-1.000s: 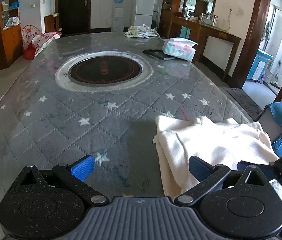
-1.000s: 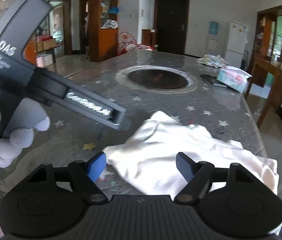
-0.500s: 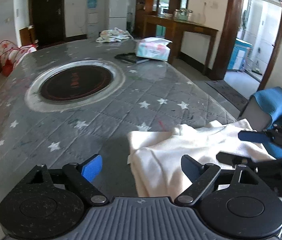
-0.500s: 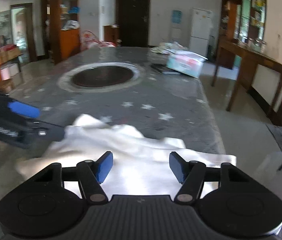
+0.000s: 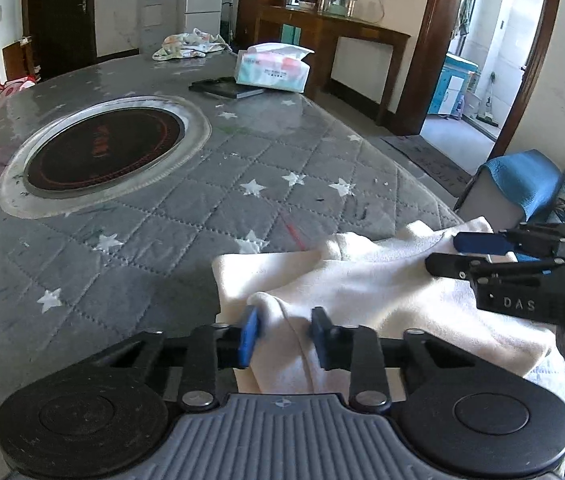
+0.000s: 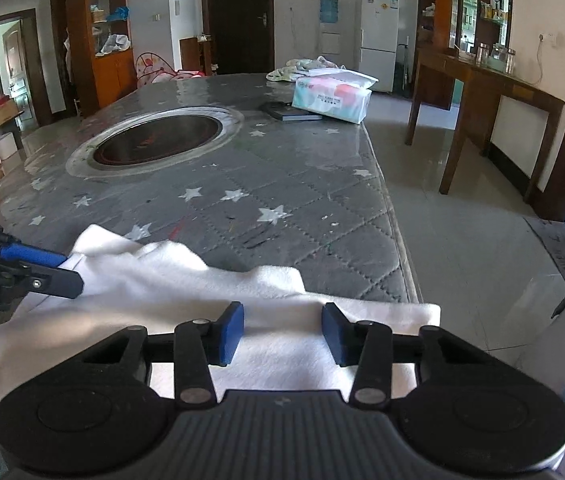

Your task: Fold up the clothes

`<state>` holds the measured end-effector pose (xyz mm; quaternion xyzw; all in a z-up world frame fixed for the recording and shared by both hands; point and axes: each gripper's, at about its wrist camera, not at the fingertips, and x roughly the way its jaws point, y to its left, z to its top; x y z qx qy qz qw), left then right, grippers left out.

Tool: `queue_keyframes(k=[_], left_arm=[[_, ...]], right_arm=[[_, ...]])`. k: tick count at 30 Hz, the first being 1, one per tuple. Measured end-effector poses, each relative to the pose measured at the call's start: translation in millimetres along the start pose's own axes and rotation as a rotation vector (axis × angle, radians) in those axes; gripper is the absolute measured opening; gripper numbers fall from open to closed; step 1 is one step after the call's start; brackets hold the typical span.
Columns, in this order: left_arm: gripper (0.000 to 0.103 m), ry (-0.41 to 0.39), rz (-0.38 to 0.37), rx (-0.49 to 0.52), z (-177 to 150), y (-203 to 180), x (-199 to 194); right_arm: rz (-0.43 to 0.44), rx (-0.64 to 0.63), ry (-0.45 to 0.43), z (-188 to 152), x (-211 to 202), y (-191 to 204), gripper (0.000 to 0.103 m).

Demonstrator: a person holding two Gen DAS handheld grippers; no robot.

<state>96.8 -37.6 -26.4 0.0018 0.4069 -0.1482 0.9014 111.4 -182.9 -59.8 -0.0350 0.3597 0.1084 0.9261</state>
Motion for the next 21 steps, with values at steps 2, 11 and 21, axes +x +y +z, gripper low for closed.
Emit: queue_keyframes(k=[2, 11, 21], left_arm=[[0.014, -0.003, -0.009, 0.000, 0.4, 1.3, 0.7], [0.008, -0.048, -0.001, 0.007, 4.1, 1.1, -12.0], [0.004, -0.080, 0.005, -0.013, 7.4, 7.8, -24.4]], right_arm=[[0.002, -0.004, 0.003, 1.4, 4.2, -1.0, 0.042], [-0.013, -0.020, -0.022, 7.2, 4.9, -3.7, 0.006], [0.015, -0.024, -0.003, 6.0, 9.8, 1.1, 0.048]])
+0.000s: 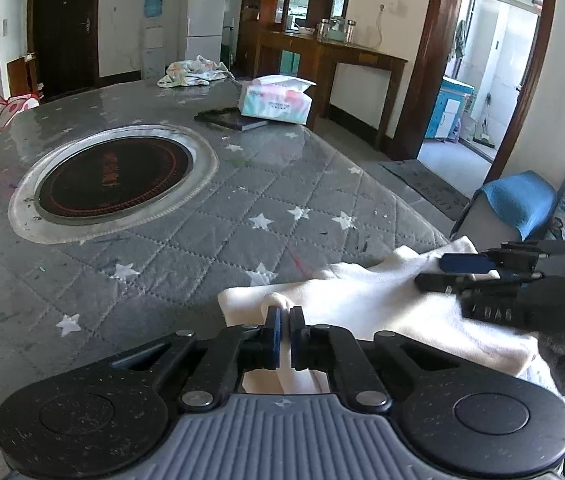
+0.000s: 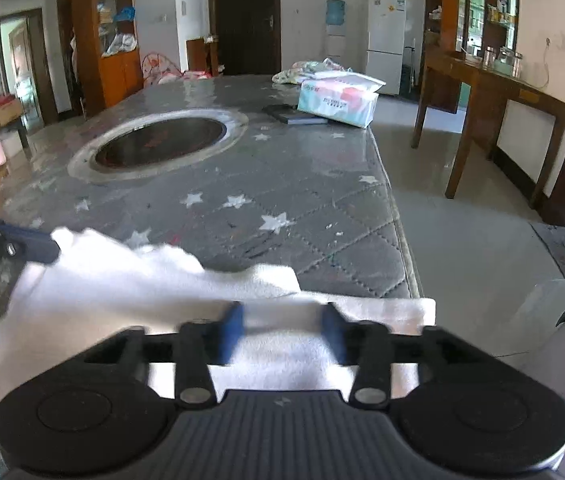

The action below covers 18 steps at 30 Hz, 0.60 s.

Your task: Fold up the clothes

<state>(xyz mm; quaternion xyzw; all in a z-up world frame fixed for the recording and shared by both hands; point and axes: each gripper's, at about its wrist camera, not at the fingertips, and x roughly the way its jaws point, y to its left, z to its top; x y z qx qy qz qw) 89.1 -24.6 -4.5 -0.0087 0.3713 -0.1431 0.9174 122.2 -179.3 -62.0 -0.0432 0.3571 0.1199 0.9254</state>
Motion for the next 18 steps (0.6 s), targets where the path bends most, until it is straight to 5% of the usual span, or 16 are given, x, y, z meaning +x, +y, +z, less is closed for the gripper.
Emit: queue_keyframes(k=[1, 4, 5, 11, 18], left_arm=[[0.004, -0.002, 0.003, -0.005, 0.2, 1.3, -0.8], [0.004, -0.014, 0.013, -0.007, 1.0, 2.9, -4.3], [0.004, -0.020, 0.020, -0.005, 1.5, 3.4, -5.9], [0.003, -0.088, 0.050, -0.027, 13.0, 13.4, -29.3], [0.003, -0.260, 0.069, -0.032, 34.2, 19.8, -89.9]], right_arm=[[-0.005, -0.010, -0.001, -0.9, 1.6, 1.7, 0.046], [-0.018, -0.029, -0.013, 1.4, 0.9, 6.8, 0.008], [-0.030, -0.036, -0.026, 3.9, -2.1, 8.4, 0.002], [-0.001, -0.026, -0.158, 27.0, -30.0, 17.1, 0.000], [0.050, -0.017, -0.425, 67.7, -92.8, 39.4, 0.000]])
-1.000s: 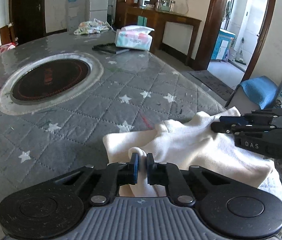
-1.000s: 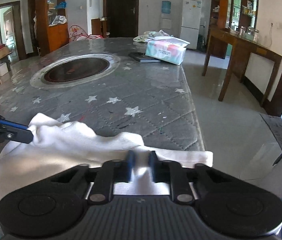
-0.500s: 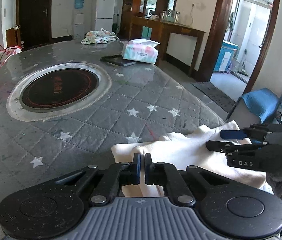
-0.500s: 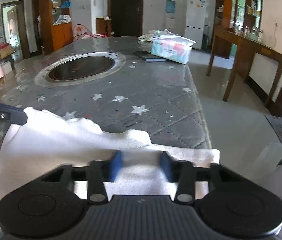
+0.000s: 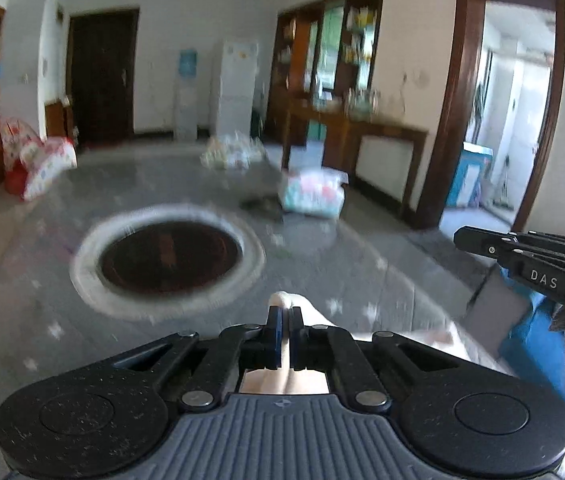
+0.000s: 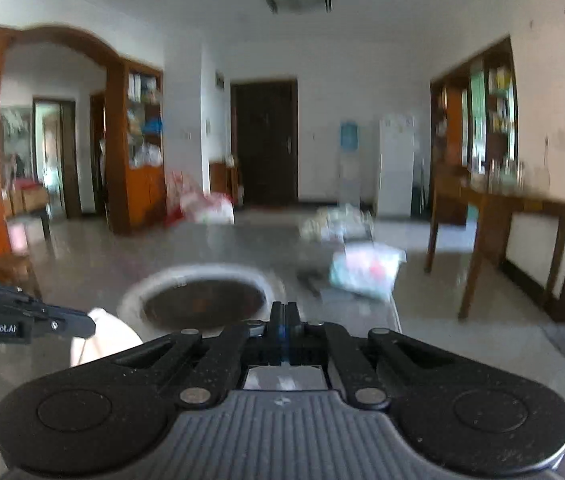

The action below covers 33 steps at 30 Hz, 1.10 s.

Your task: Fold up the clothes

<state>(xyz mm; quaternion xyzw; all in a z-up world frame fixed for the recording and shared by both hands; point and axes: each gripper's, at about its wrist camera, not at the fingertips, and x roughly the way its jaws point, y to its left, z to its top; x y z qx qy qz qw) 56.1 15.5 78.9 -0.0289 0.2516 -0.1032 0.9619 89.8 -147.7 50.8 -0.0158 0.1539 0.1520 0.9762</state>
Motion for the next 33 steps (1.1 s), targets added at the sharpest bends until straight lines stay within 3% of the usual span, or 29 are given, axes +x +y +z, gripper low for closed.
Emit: queue_keyframes(k=[4, 7, 11, 15, 19, 21, 24, 30, 32, 33], left_arm=[[0.000, -0.124, -0.049, 0.079, 8.0, -5.7, -39.6], [0.000, -0.145, -0.057, 0.121, 4.9, -5.2, -57.8], [0.000, -0.079, -0.012, 0.109, -6.3, 9.4, -53.0], [0.003, -0.002, 0.006, 0.085, -22.4, 21.1, -37.8], [0.007, 0.065, 0.006, 0.090, -37.6, 23.2, -18.5], [0.015, 0.095, 0.008, 0.092, -43.7, 24.0, -6.7], [0.028, 0.136, 0.014, 0.090, -51.8, 25.6, 8.1], [0.033, 0.194, 0.043, 0.078, -64.6, 32.5, 37.1], [0.032, 0.206, 0.046, 0.075, -66.8, 33.5, 43.3], [0.032, 0.210, 0.045, 0.073, -67.9, 33.8, 44.5]], right_arm=[[0.046, -0.040, 0.016, 3.7, -0.8, 20.2, 0.005], [0.063, -0.058, 0.066, -7.5, 6.8, 31.2, 0.018], [0.065, -0.075, 0.139, -23.4, 16.3, 41.0, 0.037], [0.062, -0.088, 0.223, -41.4, 24.5, 44.0, 0.039], [0.058, -0.094, 0.296, -58.7, 28.2, 43.7, 0.048], [0.050, -0.097, 0.329, -66.6, 32.3, 41.2, 0.050], [0.058, -0.086, 0.353, -73.9, 40.6, 38.0, 0.050], [0.116, -0.130, 0.384, -84.9, 47.5, 50.4, 0.035], [0.118, -0.145, 0.383, -86.5, 51.6, 53.9, 0.013], [0.120, -0.152, 0.382, -87.2, 53.6, 55.5, 0.006]])
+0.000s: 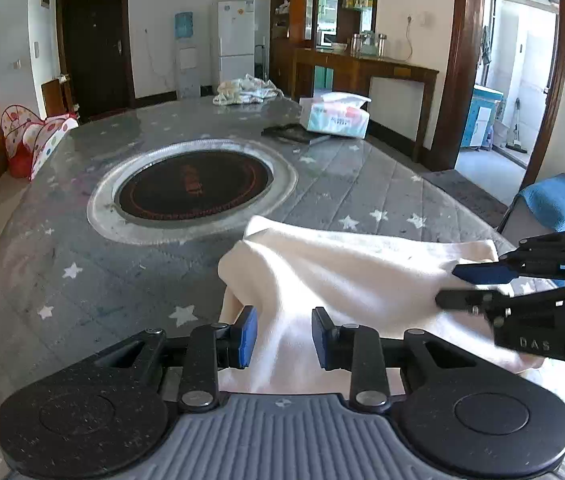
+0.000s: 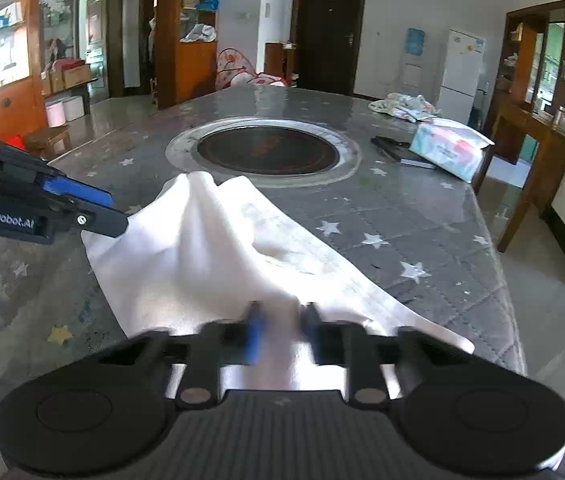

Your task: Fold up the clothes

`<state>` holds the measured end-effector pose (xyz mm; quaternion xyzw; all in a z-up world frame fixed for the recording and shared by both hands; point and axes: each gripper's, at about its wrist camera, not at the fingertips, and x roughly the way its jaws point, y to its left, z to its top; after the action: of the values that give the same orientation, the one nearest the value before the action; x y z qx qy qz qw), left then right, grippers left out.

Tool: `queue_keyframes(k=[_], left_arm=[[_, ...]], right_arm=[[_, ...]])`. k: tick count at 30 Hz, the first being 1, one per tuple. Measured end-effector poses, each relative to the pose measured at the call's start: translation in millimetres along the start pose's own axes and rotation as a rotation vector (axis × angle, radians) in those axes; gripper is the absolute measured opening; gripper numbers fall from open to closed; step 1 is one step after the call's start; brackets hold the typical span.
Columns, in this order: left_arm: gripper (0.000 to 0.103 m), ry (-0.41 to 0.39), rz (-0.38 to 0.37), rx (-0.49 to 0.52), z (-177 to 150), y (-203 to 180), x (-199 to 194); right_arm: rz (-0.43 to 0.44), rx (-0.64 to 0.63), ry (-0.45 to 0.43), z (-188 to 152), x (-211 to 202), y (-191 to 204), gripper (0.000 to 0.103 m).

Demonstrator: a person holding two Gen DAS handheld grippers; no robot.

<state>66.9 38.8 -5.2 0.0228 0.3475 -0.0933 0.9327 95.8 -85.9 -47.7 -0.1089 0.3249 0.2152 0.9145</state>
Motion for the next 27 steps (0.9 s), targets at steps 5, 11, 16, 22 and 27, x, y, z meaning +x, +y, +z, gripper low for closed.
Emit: queue_keyframes(k=[5, 11, 16, 22, 27], left_arm=[[0.011, 0.017, 0.004, -0.023, -4.4, 7.4, 4.1], [0.008, 0.012, 0.004, -0.079, -8.7, 18.9, -3.3], [0.010, -0.011, 0.005, -0.111, -7.8, 26.0, -15.7], [0.016, -0.016, 0.004, -0.124, -12.3, 27.5, -28.6], [0.029, -0.030, -0.021, -0.111, -18.1, 20.6, -42.3]], right_arm=[[0.017, -0.008, -0.078, 9.2, -16.8, 7.1, 0.001], [0.161, 0.010, -0.209, 28.7, -70.7, 23.1, 0.001], [0.270, -0.125, -0.229, 25.8, -105.7, 61.8, 0.001], [0.304, -0.195, -0.167, 7.0, -119.7, 82.4, 0.001], [0.301, -0.212, -0.090, -15.1, -130.1, 86.1, 0.002]])
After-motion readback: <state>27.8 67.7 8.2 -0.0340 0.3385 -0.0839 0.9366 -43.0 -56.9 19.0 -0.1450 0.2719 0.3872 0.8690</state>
